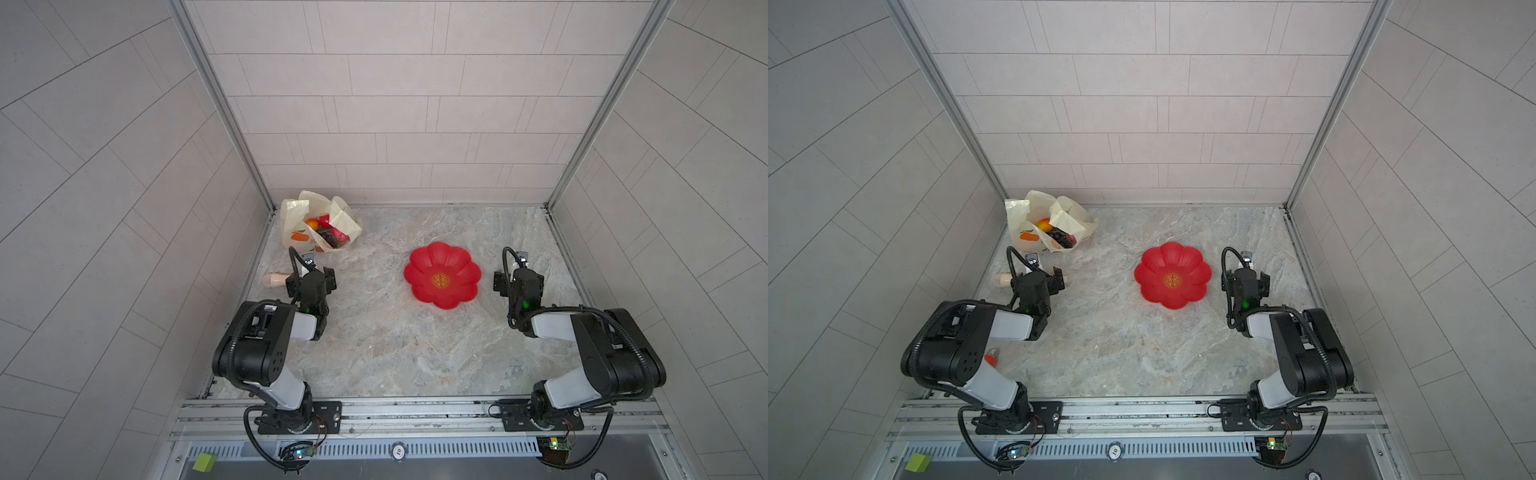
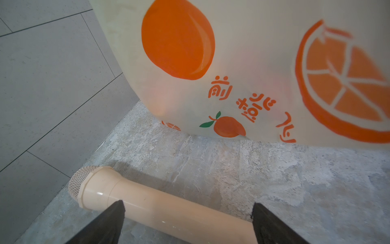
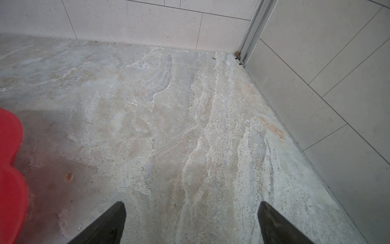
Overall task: Take fruits out of the plastic bag
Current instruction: Move the plastic bag to the center of the board.
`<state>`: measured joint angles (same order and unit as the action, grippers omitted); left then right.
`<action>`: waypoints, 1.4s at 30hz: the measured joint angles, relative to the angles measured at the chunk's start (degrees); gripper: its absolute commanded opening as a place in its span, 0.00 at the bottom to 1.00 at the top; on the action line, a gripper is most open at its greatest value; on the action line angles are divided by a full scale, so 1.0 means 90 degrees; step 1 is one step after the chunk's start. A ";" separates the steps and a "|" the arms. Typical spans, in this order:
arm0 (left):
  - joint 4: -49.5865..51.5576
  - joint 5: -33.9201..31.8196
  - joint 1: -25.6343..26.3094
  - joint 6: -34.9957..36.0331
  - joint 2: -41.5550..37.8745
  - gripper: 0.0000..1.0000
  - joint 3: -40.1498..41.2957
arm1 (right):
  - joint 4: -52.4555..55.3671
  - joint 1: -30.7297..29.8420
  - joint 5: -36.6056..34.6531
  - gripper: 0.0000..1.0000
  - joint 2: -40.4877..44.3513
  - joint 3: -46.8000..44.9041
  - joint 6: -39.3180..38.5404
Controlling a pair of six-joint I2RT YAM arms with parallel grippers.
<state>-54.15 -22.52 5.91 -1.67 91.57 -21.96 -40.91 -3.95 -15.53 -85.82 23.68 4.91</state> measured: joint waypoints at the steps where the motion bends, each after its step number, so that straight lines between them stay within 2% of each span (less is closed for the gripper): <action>1: 0.0000 0.0000 0.0000 0.0000 -0.0002 1.00 0.0000 | 0.0000 0.0000 0.0000 0.99 0.0000 0.0000 0.0000; 15: 0.0000 0.0002 0.0000 0.0000 0.0000 1.00 0.0000 | 0.0000 0.0000 0.0000 1.00 0.0000 0.0000 0.0000; 18: -0.0005 0.0044 -0.0002 0.0007 -0.0002 0.95 0.0000 | -0.0002 0.0000 -0.0022 0.90 0.0002 0.0000 -0.0002; 21: -0.0168 0.0119 -0.0002 0.0019 -0.0160 0.90 0.0187 | 0.0333 0.0007 -0.0056 0.87 0.0376 -0.0010 -0.0010; 23: -0.0245 0.0180 0.0053 0.0068 -0.0690 0.88 0.0590 | 0.0784 0.0017 -0.0073 0.86 0.1037 0.0002 -0.0017; 25: -0.0102 0.0087 0.0206 0.0151 -0.1598 0.85 0.0971 | 0.1564 0.0017 -0.0080 0.85 0.1848 0.0274 -0.0015; 28: 0.0962 0.0063 0.0410 0.0073 -0.3213 0.84 0.0838 | 0.2803 0.0017 0.0083 0.82 0.2642 0.1163 0.0078; 32: 0.3330 0.0180 0.0512 -0.0461 -0.4908 0.82 -0.0556 | 0.4391 -0.0151 0.0709 0.80 0.3196 0.2657 0.0294; 35: 0.5202 0.0192 0.0515 -0.0877 -0.5549 0.81 -0.1953 | 0.5663 -0.0731 0.0979 0.80 0.3147 0.3886 0.0427; 39: 0.7674 0.0192 0.0515 -0.1122 -0.5326 0.83 -0.4255 | 0.6866 -0.2030 0.1124 0.82 0.2642 0.5280 0.0437; 42: 0.9381 0.0260 0.0512 -0.1151 -0.4573 0.84 -0.6164 | 0.7560 -0.2948 0.1156 0.85 0.2072 0.6120 0.0447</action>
<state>30.28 -20.18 10.52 -12.03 50.41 -77.43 27.14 -30.48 -5.13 -67.18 78.76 8.93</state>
